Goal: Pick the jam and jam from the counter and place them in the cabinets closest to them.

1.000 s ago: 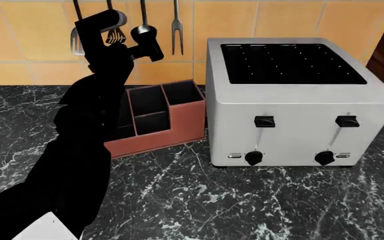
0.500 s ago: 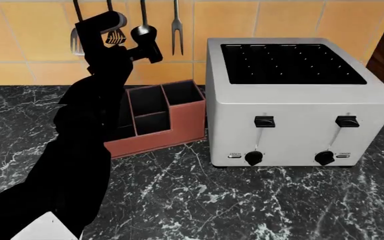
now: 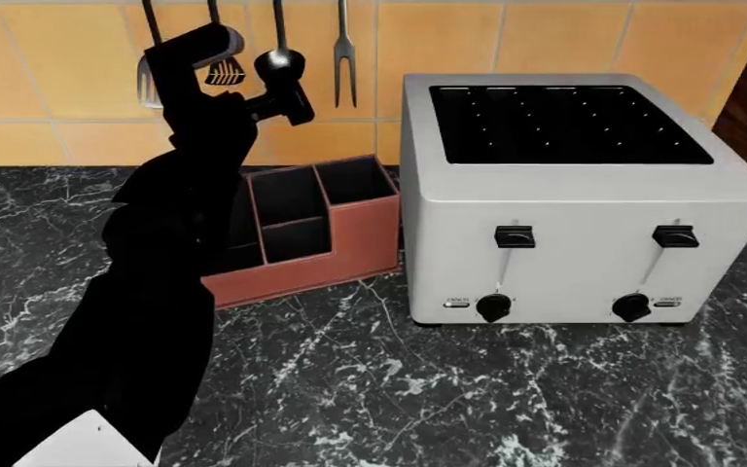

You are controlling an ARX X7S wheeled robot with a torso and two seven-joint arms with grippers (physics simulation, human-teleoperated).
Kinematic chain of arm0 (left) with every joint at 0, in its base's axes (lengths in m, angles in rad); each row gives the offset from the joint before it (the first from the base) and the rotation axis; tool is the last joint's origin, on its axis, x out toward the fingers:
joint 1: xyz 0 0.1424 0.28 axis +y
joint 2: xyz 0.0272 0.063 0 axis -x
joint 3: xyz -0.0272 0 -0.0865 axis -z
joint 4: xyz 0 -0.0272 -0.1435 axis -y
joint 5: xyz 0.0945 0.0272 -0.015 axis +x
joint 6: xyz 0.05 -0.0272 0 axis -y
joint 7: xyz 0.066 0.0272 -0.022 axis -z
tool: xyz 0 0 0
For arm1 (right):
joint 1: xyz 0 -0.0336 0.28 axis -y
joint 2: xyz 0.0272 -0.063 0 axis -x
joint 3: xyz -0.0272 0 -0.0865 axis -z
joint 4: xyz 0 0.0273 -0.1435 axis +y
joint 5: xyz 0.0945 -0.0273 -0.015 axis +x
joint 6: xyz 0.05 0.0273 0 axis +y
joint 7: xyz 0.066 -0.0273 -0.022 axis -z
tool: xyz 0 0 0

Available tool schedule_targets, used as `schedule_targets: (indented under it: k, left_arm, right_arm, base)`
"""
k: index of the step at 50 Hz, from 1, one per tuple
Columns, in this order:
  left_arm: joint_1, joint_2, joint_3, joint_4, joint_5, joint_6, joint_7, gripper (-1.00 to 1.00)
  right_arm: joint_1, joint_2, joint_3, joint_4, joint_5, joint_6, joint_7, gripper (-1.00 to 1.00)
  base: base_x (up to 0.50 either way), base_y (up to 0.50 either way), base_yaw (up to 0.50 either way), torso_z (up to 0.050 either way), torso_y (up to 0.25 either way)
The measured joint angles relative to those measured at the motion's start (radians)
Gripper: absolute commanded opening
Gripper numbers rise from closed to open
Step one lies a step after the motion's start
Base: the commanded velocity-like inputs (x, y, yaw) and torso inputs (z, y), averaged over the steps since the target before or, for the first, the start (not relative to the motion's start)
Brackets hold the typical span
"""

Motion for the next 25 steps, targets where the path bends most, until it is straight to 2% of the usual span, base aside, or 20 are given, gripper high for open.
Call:
schedule_targets:
  k: [13,25]
  left_arm:
    - [0.001,0.0,-0.003,0.0,0.004,-0.002,-0.002,1.0]
    - [0.001,0.0,0.0,0.0,0.005,-0.003,-0.006,1.0]
  right_arm:
    - [0.013,-0.112,0.175,0.266,-0.333,0.147,-0.157,-1.0]
    - [0.023,-0.158,0.236,0.392,-0.592,0.166,-0.339,-1.0]
  base:
    - [0.0,0.0,0.0,0.0,0.0]
    - [0.0,0.0,0.0,0.0,0.0]
